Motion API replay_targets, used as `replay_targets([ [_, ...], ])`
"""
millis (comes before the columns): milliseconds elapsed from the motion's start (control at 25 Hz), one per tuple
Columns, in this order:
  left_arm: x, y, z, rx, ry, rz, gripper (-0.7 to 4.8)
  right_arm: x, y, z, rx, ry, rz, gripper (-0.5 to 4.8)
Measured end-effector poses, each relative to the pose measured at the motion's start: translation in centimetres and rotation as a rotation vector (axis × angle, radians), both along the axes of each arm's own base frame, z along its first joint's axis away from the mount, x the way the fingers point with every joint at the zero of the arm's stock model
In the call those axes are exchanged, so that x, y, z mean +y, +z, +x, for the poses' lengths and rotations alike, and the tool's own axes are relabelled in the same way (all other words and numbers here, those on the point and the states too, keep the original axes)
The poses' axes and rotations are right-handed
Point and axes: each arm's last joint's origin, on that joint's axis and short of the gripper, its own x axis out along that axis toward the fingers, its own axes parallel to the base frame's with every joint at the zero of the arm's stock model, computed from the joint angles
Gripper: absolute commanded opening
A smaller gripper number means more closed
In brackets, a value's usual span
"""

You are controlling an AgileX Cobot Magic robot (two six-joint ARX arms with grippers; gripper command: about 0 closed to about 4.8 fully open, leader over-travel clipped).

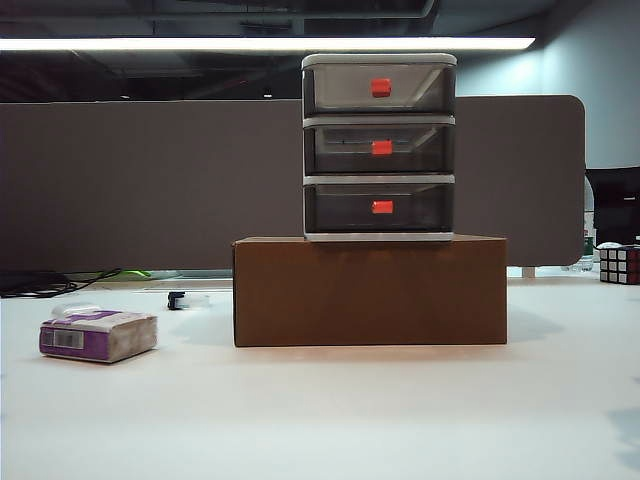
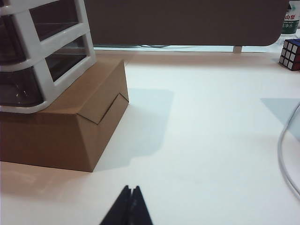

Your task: Open the third layer of the drawer on the table, pick up a pack of napkins on the table and put it in, and finally close the drawer.

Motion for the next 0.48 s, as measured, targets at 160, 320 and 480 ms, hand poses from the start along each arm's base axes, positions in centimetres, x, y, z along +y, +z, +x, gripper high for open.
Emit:
replay_targets([
  [160,0.0,0.06,0.0,-0.005,0.0,0.0,0.03,0.0,0.0,0.0,0.0,0.0,0.0,-0.05],
  [320,-0.01,0.05,0.0,-0.004,-0.004,0.0,0.03,0.0,0.0,0.0,0.0,0.0,0.0,-0.05],
  [480,-0.01,-0.17,0.0,0.019,-0.004,0.001,0.03,0.0,0.0,0.0,0.0,0.0,0.0,-0.05],
])
